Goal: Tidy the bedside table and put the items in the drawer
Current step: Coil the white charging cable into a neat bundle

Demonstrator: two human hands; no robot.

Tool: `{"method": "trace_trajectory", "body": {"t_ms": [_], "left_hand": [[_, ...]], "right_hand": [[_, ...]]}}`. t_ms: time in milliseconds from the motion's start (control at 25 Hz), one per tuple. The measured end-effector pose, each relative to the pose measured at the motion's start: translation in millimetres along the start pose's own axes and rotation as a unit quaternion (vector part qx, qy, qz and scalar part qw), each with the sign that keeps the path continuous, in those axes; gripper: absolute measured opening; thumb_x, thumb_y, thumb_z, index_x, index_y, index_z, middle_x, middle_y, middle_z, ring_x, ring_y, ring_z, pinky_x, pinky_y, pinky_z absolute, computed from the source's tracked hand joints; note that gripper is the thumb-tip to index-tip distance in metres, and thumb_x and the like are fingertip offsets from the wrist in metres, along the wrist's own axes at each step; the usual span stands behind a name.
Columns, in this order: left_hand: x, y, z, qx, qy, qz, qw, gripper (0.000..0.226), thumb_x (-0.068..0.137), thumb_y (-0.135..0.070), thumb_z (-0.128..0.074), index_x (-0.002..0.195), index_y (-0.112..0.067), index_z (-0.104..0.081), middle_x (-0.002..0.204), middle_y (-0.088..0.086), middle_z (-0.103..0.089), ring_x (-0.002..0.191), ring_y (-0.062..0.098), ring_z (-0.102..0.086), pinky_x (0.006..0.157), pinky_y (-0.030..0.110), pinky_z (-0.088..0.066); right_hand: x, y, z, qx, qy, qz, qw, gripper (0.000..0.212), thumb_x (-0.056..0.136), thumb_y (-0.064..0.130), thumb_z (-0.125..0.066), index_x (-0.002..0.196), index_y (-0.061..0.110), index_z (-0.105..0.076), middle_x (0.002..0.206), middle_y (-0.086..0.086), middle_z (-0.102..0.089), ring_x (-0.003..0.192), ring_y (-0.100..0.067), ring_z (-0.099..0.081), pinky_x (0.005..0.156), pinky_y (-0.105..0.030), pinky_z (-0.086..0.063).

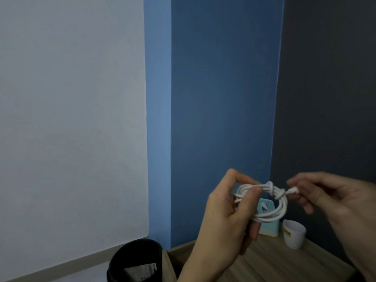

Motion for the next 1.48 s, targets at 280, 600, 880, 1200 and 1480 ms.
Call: {"method": "trace_trajectory", "body": {"t_ms": [280,600,880,1200,1480], "left_hand": [[0.0,12.6,7.6,0.006,-0.052,0.003,0.999,0.012,0.095,-0.023,-0.048,0.082,-0.021,-0.05,0.044,0.004,-0.049,0.028,0.018,-0.032,0.031,0.019,-0.025],[5.1,22.3,4.1,0.027,-0.044,-0.026,0.998,0.02,0.094,-0.03,-0.043,0.1,-0.019,-0.058,0.087,-0.001,-0.068,0.074,0.021,-0.065,0.06,0.025,-0.051],[9.8,18.7,5.6,0.041,-0.062,-0.023,0.997,0.019,0.094,-0.012,-0.05,0.095,-0.013,-0.069,0.079,-0.012,-0.069,0.074,-0.002,-0.062,0.066,0.013,-0.047],[9.9,17.3,3.3,-0.033,-0.085,-0.019,0.996,0.017,0.089,-0.005,-0.055,0.085,-0.012,-0.07,0.077,0.0,-0.073,0.074,0.011,-0.068,0.068,0.021,-0.054],[10.6,23.4,-6.3,-0.125,-0.104,-0.009,0.987,0.013,0.078,-0.012,-0.055,0.076,-0.01,-0.068,0.08,0.017,-0.075,0.074,0.023,-0.072,0.062,0.024,-0.055]], "right_hand": [[-15.4,-27.1,-33.5,0.133,0.084,-0.086,0.984,0.083,0.021,0.066,-0.081,0.095,0.029,-0.073,0.088,-0.006,-0.075,0.069,-0.007,-0.068,0.06,-0.013,-0.053],[-10.6,-22.7,-41.5,0.104,0.103,-0.046,0.988,0.068,0.039,0.068,-0.075,0.093,0.027,-0.075,0.093,-0.001,-0.076,0.086,-0.013,-0.072,0.076,-0.019,-0.055],[-10.5,-22.4,-41.6,0.088,0.06,-0.018,0.994,0.059,0.041,0.073,-0.07,0.081,0.03,-0.077,0.08,0.0,-0.077,0.074,-0.012,-0.073,0.062,-0.015,-0.056],[-7.1,-22.9,-27.3,-0.116,0.062,0.018,0.991,0.047,0.058,0.078,-0.056,0.074,0.036,-0.072,0.082,0.004,-0.065,0.078,-0.005,-0.064,0.069,-0.011,-0.047],[-9.4,-47.3,-52.1,0.014,0.174,-0.123,0.977,0.083,0.022,0.085,-0.063,0.058,0.011,-0.074,0.053,-0.012,-0.066,0.049,-0.013,-0.06,0.048,-0.022,-0.048]]}}
Point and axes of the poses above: each hand's wrist, its own x-axis towards the middle knuckle, its own z-axis out of the back of the hand, y = z × x, the point moved 7 cm from there along x, towards the middle knuckle
